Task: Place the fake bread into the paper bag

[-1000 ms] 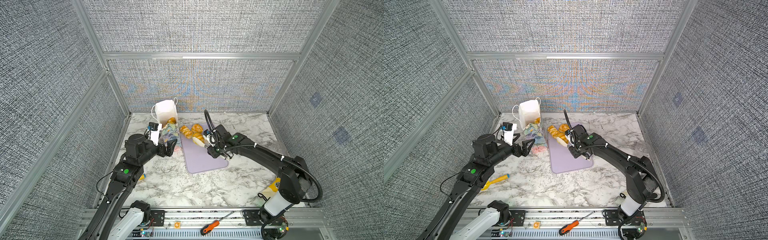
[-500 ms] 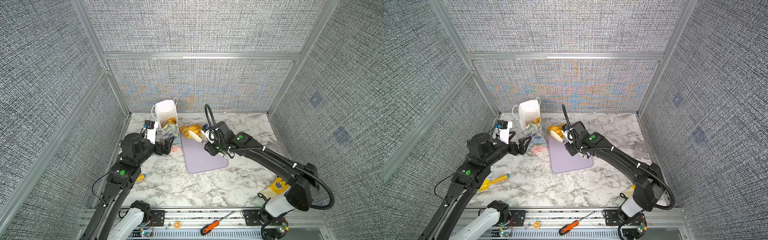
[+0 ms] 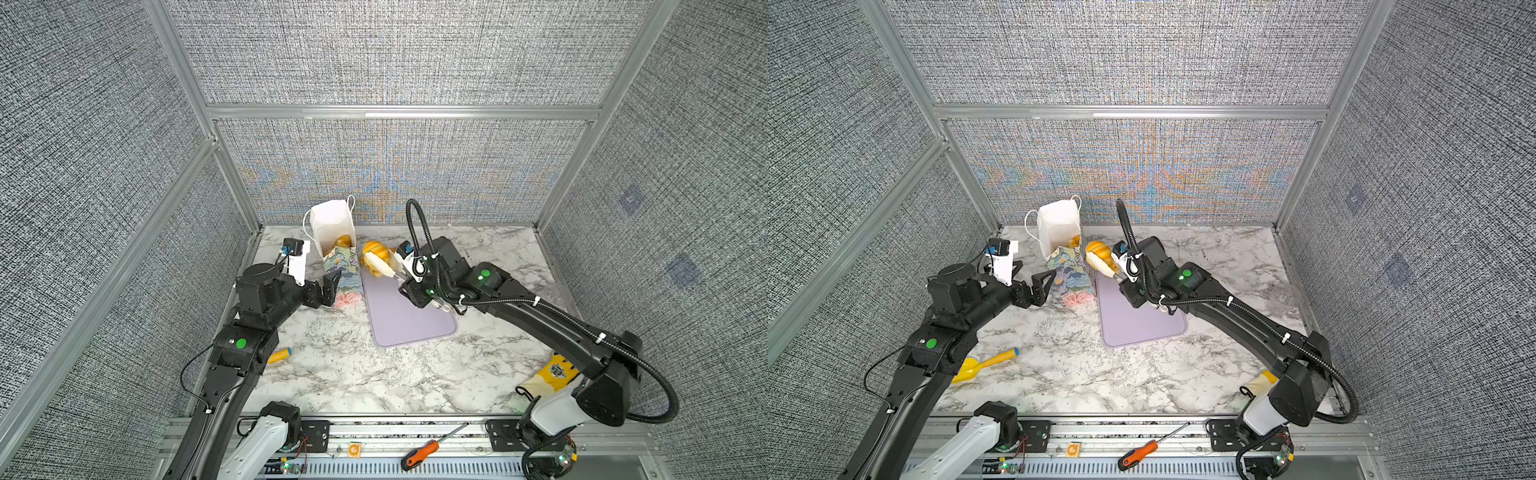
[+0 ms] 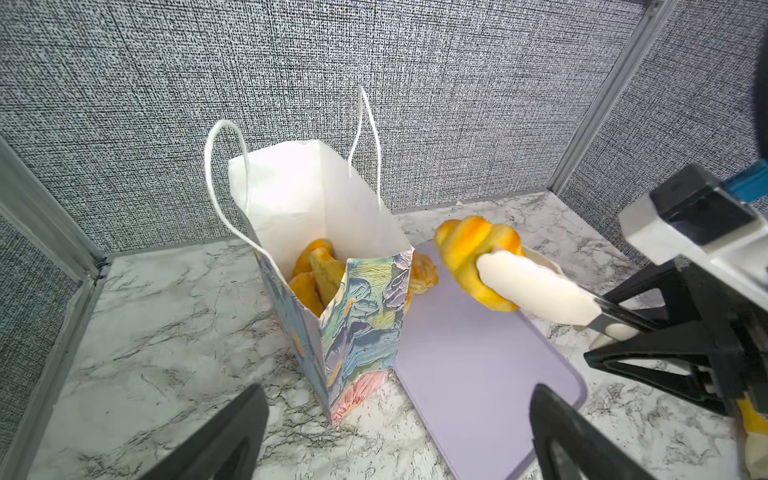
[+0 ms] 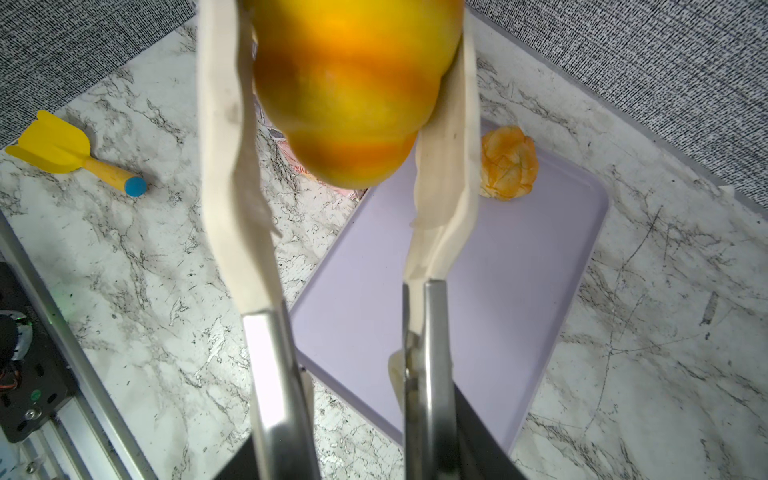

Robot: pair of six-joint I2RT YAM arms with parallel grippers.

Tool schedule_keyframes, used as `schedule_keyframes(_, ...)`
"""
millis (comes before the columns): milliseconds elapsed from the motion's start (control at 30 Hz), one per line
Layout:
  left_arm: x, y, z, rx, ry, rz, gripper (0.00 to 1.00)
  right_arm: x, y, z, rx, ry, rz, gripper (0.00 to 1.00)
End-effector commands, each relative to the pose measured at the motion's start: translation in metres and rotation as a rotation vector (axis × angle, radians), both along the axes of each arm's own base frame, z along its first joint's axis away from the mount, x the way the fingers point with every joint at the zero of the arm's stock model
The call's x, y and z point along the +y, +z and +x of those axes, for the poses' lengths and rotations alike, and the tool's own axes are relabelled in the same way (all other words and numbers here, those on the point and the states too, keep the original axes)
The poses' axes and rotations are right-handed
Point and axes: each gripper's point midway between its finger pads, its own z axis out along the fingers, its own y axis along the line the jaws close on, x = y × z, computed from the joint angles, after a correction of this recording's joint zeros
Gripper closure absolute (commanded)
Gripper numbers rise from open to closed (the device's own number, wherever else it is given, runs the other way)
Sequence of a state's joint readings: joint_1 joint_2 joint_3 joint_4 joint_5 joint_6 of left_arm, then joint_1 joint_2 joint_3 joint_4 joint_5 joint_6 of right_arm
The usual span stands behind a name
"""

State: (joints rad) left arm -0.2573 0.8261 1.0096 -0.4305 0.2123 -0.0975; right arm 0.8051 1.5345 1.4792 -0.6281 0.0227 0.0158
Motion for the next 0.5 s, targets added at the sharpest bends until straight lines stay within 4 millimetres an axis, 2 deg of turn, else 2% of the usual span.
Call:
schedule_keyframes(0, 0.002, 0.005, 0.002, -0.021, -0.004, 0.009, 0.01, 0.011, 0.022, 0.007, -0.062, 0.004, 0.063, 0.53)
schedule_keyframes(467, 0.017, 0.01, 0.009, -0.04, 0.024, 0.027, 0.0, 0.062, 0.057, 0.02, -0.122, 0.081, 0.142, 0.53)
